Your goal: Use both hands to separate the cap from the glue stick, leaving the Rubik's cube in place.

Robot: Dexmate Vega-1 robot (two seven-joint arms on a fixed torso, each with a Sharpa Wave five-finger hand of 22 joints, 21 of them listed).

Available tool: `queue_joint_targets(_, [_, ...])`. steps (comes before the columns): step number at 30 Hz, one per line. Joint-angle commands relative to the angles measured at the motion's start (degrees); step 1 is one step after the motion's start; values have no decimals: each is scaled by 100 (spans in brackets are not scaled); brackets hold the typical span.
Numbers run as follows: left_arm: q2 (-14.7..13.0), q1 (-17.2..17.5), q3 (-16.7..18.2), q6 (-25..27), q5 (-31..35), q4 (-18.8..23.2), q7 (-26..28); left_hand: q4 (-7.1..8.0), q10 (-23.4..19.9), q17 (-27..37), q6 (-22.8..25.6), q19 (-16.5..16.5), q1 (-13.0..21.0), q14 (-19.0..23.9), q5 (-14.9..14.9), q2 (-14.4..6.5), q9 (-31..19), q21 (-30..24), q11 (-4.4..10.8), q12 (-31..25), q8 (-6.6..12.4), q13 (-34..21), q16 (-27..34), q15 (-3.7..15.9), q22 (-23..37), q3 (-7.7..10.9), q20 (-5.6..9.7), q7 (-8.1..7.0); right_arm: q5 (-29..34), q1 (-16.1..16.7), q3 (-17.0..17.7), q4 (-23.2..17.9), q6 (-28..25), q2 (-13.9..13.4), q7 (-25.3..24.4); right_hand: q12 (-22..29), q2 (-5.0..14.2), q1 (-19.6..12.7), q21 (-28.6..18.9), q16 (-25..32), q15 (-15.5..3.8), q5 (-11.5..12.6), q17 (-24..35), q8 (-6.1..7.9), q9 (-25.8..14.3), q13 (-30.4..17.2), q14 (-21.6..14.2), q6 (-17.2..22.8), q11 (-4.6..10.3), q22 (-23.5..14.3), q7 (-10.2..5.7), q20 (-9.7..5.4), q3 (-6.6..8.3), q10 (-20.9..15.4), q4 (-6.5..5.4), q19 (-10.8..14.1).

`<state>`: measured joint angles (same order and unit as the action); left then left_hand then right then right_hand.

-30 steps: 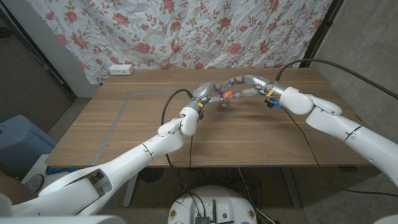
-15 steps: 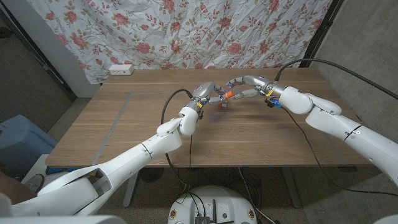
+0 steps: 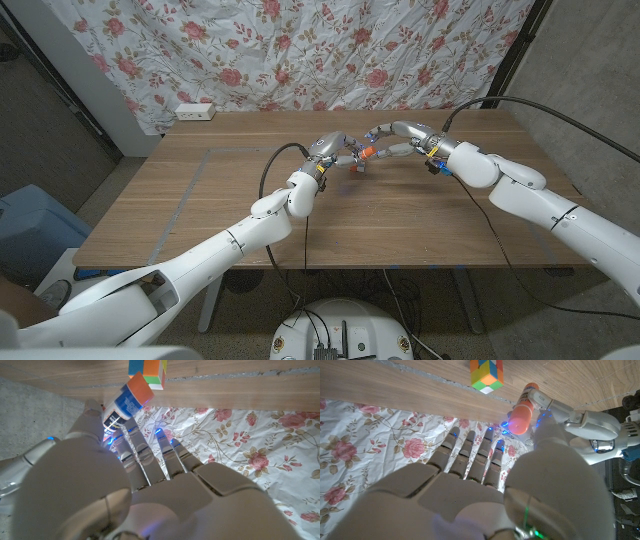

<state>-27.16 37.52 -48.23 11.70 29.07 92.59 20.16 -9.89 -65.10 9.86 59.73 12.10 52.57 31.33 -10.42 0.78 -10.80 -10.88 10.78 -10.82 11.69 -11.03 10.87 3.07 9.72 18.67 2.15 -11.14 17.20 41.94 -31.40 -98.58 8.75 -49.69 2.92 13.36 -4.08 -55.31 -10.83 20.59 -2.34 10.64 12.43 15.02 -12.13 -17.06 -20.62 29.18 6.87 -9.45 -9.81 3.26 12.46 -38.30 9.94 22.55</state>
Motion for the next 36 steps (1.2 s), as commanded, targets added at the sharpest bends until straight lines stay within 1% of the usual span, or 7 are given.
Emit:
queue_joint_targets(1, [27,27,12,48,0,-7,5,68,-243,12,656,-10,55,39,-55,-383,-17,-4,206,-38,45,-32,-6,814,10,59,-2,278,289,88,-36,-44,-76,94,-378,47,59,-196,-56,73,-246,17,-1,70,-22,8,-125,142,23,-14,13,-30,105,-147,8,115])
queue_joint_targets(8, [53,18,8,65,-9,-35,13,67,-245,10,660,-11,41,40,-55,-384,-17,-4,206,-39,46,-32,-11,814,10,71,1,274,393,127,-61,-136,-235,119,-417,91,53,-274,-61,141,-331,49,4,134,-26,45,-303,272,85,-13,44,-67,131,-375,-23,212])
queue_joint_targets(15, [69,-11,-10,44,-2,-74,25,65,-242,8,662,-11,28,39,-56,-384,-16,-4,206,-37,47,-31,-17,816,10,84,2,274,428,149,-86,-161,-308,149,-453,120,0,-257,-58,176,-397,38,16,173,-28,72,-386,349,67,-14,28,-83,109,-534,-52,263])
queue_joint_targets(25, [78,-43,-26,2,-10,-108,23,62,-239,8,654,-14,17,42,-57,-390,-16,-3,206,-36,44,-31,-19,820,10,100,-3,286,477,179,-92,-148,-332,180,-581,174,24,-311,-50,282,-557,29,49,358,-29,128,-593,773,217,-15,-45,-182,129,-874,-76,355])
queue_joint_targets(31, [80,-54,-32,-31,-3,-122,39,63,-240,8,653,-13,6,44,-57,-393,-15,-4,205,-36,44,-31,-20,817,10,109,-6,283,471,184,-102,-112,-344,234,-661,187,48,-380,-40,338,-625,32,63,438,-29,153,-693,950,264,-15,-96,-207,151,-1004,-69,377])
queue_joint_targets(32, [81,-54,-31,-38,-8,-124,40,62,-241,8,653,-14,5,43,-56,-392,-15,-3,205,-36,44,-31,-21,818,10,110,-7,283,483,183,-106,-115,-359,239,-670,197,58,-394,-40,361,-653,31,68,483,-29,162,-735,1053,301,-14,-118,-216,156,-1070,-72,396])
queue_joint_targets(36, [80,-48,-29,-54,-13,-122,49,62,-244,7,661,-13,-6,41,-56,-393,-15,-4,205,-37,47,-31,-24,816,10,119,-8,281,485,182,-109,-115,-376,248,-692,218,71,-431,-40,396,-708,33,74,520,-27,176,-797,1137,294,-14,-122,-232,167,-1181,-68,423])
